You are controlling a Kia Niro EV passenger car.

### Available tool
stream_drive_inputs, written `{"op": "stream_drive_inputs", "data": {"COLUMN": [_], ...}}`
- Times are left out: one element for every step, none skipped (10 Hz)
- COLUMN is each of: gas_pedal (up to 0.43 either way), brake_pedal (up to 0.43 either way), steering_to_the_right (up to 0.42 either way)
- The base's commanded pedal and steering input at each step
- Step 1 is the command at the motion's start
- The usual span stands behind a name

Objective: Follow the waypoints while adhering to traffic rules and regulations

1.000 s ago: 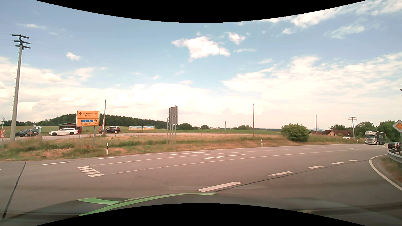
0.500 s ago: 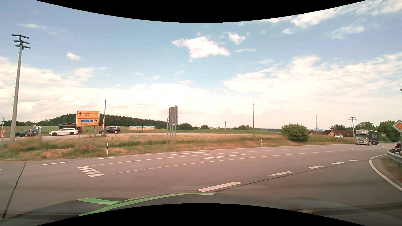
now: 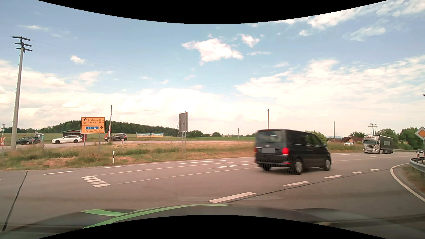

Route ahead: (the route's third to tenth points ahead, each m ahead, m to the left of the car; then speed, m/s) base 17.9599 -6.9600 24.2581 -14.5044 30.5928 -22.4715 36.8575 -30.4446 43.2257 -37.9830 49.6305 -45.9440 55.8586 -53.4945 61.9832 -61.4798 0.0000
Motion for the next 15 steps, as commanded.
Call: {"op": "stream_drive_inputs", "data": {"gas_pedal": [0.000, 0.000, 0.000, 0.000, 0.000, 0.000, 0.000, 0.000, 0.000, 0.000, 0.000, 0.000, 0.000, 0.000, 0.000], "brake_pedal": [0.244, 0.250, 0.250, 0.250, 0.250, 0.250, 0.250, 0.250, 0.250, 0.250, 0.250, 0.250, 0.250, 0.250, 0.232], "steering_to_the_right": [0.199, 0.198, 0.198, 0.198, 0.198, 0.198, 0.199, 0.198, 0.199, 0.198, 0.198, 0.198, 0.199, 0.198, 0.198]}}
